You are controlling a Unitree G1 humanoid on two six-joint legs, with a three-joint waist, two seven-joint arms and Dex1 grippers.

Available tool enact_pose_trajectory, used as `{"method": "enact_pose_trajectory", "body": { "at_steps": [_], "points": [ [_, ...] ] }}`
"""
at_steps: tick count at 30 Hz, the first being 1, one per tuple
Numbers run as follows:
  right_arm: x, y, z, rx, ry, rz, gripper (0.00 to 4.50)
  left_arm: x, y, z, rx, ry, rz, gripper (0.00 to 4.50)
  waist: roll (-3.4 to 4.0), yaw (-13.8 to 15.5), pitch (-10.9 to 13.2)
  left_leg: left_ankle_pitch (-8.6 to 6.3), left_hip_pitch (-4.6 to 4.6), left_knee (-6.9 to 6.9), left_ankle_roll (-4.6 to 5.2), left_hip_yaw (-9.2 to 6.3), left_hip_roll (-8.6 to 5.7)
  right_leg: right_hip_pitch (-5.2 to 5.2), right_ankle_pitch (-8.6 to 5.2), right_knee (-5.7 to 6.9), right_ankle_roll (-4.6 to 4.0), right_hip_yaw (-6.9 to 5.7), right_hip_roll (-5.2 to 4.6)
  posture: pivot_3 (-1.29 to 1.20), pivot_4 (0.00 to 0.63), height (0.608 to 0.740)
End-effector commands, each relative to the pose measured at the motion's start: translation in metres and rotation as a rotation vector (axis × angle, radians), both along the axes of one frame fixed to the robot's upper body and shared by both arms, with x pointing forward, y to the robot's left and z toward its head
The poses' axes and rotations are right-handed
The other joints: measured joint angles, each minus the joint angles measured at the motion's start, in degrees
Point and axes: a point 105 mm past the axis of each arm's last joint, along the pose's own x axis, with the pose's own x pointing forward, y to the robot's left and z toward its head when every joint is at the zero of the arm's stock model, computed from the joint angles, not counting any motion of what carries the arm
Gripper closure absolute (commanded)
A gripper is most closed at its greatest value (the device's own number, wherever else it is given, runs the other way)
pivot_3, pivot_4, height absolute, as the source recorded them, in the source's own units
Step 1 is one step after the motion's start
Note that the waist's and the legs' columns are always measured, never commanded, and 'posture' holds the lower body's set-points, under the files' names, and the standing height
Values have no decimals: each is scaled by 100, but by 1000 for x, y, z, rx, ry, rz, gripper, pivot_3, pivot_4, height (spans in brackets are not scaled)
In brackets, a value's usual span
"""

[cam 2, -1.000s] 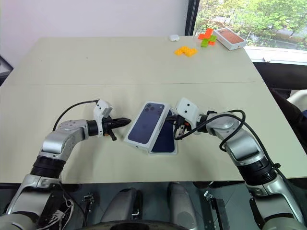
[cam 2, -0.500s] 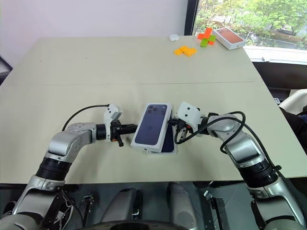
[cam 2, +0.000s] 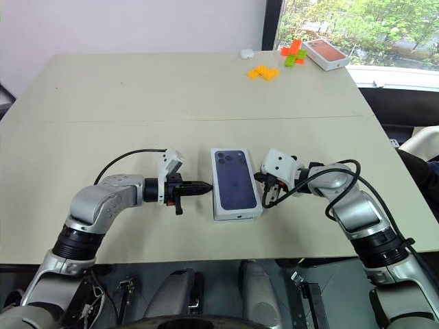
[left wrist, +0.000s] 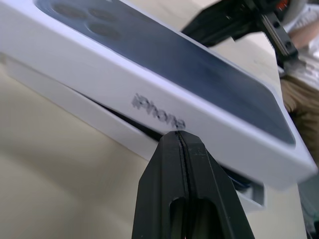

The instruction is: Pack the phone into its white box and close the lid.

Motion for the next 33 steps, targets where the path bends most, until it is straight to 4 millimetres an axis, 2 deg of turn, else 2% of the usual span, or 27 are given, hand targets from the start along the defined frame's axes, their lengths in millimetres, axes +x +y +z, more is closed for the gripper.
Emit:
{"method": "enact_pose_trajectory", "body": {
  "at_steps": [1, 12, 16, 20, 22, 25, 28, 33],
  "points": [
    [0, -4, 10, -5, -39, 2, 4471, -4, -1, 6, -17, -11, -19, 4500, 0, 6, 0, 0, 0, 0, 0, 0, 0, 0, 0, 0, 0, 0, 0, 0, 150, 740],
    [-12, 6, 14, 5, -16, 60, 4471, 0, 5, 7, -25, -26, 14, 4500, 0, 9, 0, 1, -1, 2, -1, 0, -1, 0, 0, 0, -1, 1, -1, 0, 150, 740],
    [-16, 3, 3, -7, 40, 55, 4471, -2, 4, 6, -32, -23, 10, 4500, 0, 12, 0, 1, 0, 2, -1, 0, -1, 0, 0, 0, -1, 1, -1, 0, 150, 740],
    [-21, 2, 5, -17, 37, 81, 4471, -2, 5, 7, -26, -42, 10, 4500, 0, 15, 0, 1, -1, 2, -1, 0, -1, 1, 0, 0, -1, 1, -1, 0, 150, 740],
    [-18, -2, 9, -8, 12, 73, 4471, 3, 7, 14, -51, -56, 29, 4500, 0, 14, 0, 1, -1, 2, -1, 0, -2, 1, 0, -1, -1, 1, -2, 0, 150, 740],
    [-11, -3, 23, 111, 32, 35, 4471, 13, 11, 23, -86, -71, 70, 4500, -1, 16, 0, 1, -1, 4, -1, 0, -2, 1, 0, 1, -1, 1, -2, 0, 150, 740],
    [-11, -3, 19, 66, 7, 53, 4471, 17, 12, 19, -77, -65, 81, 4500, -1, 15, 0, 2, 1, 6, -4, 0, -2, 3, 1, 3, -3, 1, -1, 0, 150, 740],
    [-15, 4, 13, 64, 27, 75, 4471, -5, -10, 8, -65, -33, -15, 4500, 0, 13, 0, 2, 0, 5, -3, 0, -1, 2, 1, 2, -2, 1, -1, 0, 150, 740]
  ]
}}
